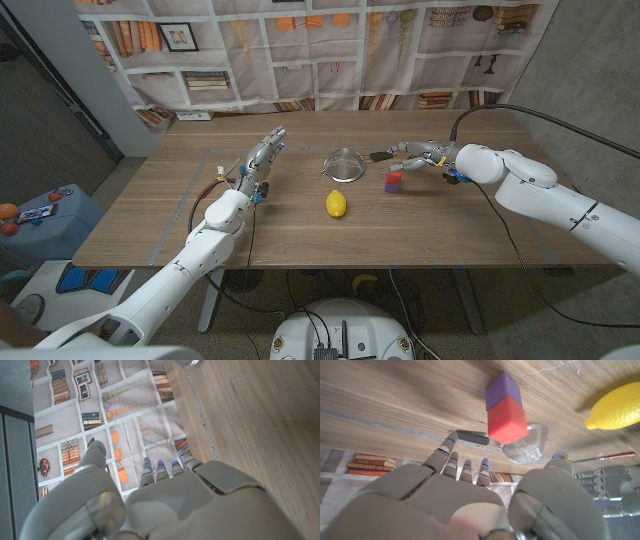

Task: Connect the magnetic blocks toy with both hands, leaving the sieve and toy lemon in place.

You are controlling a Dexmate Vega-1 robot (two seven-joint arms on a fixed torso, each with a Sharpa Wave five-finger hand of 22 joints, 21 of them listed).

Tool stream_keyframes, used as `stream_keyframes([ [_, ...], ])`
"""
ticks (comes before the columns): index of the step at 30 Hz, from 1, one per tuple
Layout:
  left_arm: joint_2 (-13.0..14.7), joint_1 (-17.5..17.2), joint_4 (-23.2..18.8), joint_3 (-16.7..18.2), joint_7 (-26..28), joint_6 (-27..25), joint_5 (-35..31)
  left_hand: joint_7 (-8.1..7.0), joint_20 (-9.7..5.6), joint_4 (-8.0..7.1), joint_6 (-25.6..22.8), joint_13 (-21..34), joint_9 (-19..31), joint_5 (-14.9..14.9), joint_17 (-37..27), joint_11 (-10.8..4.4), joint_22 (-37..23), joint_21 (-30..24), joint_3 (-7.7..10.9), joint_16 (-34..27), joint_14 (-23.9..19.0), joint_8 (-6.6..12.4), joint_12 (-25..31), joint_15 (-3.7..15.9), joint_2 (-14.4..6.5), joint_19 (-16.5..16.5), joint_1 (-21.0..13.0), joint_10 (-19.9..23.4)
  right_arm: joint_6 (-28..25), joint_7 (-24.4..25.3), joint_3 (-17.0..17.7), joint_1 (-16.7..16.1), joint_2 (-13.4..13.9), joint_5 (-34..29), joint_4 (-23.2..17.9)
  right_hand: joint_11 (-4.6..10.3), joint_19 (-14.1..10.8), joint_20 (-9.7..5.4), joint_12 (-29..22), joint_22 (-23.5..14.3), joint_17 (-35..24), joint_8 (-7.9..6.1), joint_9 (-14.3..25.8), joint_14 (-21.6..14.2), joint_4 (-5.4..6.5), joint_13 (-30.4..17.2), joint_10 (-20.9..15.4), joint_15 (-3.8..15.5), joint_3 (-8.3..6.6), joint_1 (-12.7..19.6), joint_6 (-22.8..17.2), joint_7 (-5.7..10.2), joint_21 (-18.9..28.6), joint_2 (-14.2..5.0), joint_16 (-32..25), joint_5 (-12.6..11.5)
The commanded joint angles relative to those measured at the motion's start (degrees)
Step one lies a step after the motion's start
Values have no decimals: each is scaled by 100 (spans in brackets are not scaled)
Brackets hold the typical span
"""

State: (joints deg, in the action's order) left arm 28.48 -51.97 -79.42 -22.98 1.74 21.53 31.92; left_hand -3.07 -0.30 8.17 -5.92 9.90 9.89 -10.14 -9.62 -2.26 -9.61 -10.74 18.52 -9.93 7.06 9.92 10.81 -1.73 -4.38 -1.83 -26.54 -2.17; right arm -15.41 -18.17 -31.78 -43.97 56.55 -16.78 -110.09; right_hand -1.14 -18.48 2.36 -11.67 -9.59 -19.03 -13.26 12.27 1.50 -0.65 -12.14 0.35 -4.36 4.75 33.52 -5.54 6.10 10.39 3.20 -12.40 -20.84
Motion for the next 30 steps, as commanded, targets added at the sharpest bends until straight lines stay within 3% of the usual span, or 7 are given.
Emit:
stream_keyframes([
  [1,-8,-2,112,56,108,86,-53,6,-21,-31,-22,7,2,-7,-2,-51,-17,0,-10,-26,-13,21,25,45,-29,6,36,27,198,896,387,-437,-87,878,172,19,-33,-73,-72,-15,-6,-7,-21,-50,80,1,-146,98,16,-98,-118,0,30,-54,-60,-42],
  [13,-74,110,408,52,69,251,-105,5,-41,-61,-79,5,2,-24,1,-96,-20,-30,-2,-45,-90,48,44,106,-120,80,110,100,794,1837,712,-813,-391,1664,622,128,-57,-202,-117,-5,37,50,-110,-173,221,51,-410,317,87,-349,-207,-8,46,-135,-88,-15],
  [18,8,159,377,10,239,100,-310,10,-41,-102,-121,5,2,-32,-9,-91,-22,-33,16,-48,-106,59,48,114,-208,94,173,132,987,1957,820,-901,-487,2050,748,172,-99,-237,-111,-3,59,60,-132,-204,251,69,-457,370,96,-395,-255,-16,57,-168,-88,-6],
  [23,-214,220,658,-21,159,340,-226,17,-43,-138,-118,5,2,-34,-19,-79,-23,-32,20,-49,-107,54,41,113,-257,94,230,127,1255,2121,908,-998,-659,2429,962,171,-84,-244,-101,-2,73,84,-146,-197,294,83,-478,377,105,-462,-247,-37,47,-210,-78,5],
  [30,-226,214,705,-50,151,423,-278,13,-45,-160,-137,5,2,-38,-20,-78,-23,-31,31,-48,-114,58,43,107,-304,97,274,144,1556,2308,945,-1079,-851,2748,1172,157,-47,-240,-90,-1,93,104,-164,-201,359,102,-518,388,119,-563,-276,-69,30,-275,-69,23],
])
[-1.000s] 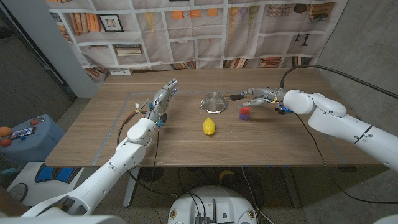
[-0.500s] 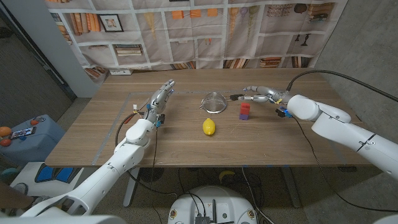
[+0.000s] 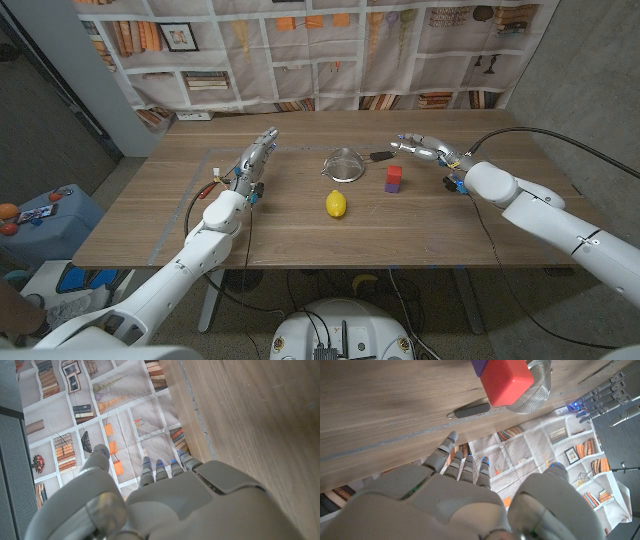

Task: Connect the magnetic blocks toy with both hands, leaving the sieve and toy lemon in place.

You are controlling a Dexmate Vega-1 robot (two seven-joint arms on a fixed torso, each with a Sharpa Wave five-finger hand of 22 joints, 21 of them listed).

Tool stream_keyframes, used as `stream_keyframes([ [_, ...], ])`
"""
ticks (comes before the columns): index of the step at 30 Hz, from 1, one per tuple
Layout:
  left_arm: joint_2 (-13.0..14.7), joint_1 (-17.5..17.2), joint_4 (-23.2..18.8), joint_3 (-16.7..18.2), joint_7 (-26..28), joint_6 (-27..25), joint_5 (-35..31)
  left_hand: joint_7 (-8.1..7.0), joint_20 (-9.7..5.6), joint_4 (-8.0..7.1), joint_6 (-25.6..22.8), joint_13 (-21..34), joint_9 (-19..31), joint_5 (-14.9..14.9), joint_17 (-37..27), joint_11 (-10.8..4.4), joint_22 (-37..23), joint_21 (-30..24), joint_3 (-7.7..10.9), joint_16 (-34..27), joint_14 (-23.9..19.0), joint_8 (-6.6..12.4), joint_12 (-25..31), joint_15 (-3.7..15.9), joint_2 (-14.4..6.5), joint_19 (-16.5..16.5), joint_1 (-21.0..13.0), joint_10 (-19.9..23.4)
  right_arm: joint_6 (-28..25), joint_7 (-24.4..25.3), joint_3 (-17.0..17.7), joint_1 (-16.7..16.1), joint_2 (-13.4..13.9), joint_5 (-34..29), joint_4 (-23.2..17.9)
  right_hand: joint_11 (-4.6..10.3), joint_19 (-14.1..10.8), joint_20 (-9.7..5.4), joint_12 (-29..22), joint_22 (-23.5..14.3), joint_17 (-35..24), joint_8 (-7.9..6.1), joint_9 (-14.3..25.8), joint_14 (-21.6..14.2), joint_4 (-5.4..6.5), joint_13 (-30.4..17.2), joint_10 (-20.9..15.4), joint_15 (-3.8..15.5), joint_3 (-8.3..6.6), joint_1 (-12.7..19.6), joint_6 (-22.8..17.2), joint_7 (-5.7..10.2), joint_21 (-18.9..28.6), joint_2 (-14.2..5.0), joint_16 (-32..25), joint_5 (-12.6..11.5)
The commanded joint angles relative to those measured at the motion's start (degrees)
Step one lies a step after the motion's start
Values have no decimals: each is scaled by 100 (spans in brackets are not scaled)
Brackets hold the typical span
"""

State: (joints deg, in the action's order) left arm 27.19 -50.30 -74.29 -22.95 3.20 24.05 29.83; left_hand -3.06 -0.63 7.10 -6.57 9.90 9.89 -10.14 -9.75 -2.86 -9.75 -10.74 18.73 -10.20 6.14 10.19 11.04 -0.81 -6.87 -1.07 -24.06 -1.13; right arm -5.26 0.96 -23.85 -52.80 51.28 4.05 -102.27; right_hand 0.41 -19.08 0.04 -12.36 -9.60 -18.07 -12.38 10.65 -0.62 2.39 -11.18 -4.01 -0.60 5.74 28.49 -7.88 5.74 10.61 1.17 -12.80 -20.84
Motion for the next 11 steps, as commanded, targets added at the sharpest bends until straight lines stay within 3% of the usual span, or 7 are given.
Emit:
stream_keyframes([
  [1,-95,39,188,-51,27,180,-86,15,-14,-56,-83,4,2,-38,-7,-20,-10,-32,12,-20,-24,35,21,16,-61,24,32,47,553,456,172,-223,-360,713,407,-5,17,-10,-20,0,0,20,-5,9,67,9,-93,14,22,-80,-48,-34,6,-86,-29,26],
  [11,-146,48,359,-8,-83,360,9,41,-15,-64,-139,4,1,-46,1,0,-10,-55,51,-28,-89,43,40,14,-143,101,78,136,836,651,203,-288,-641,1102,719,-1,1,-11,-24,3,52,-2,-34,-83,179,39,-256,36,48,-251,-289,-69,13,-205,-37,60],
])
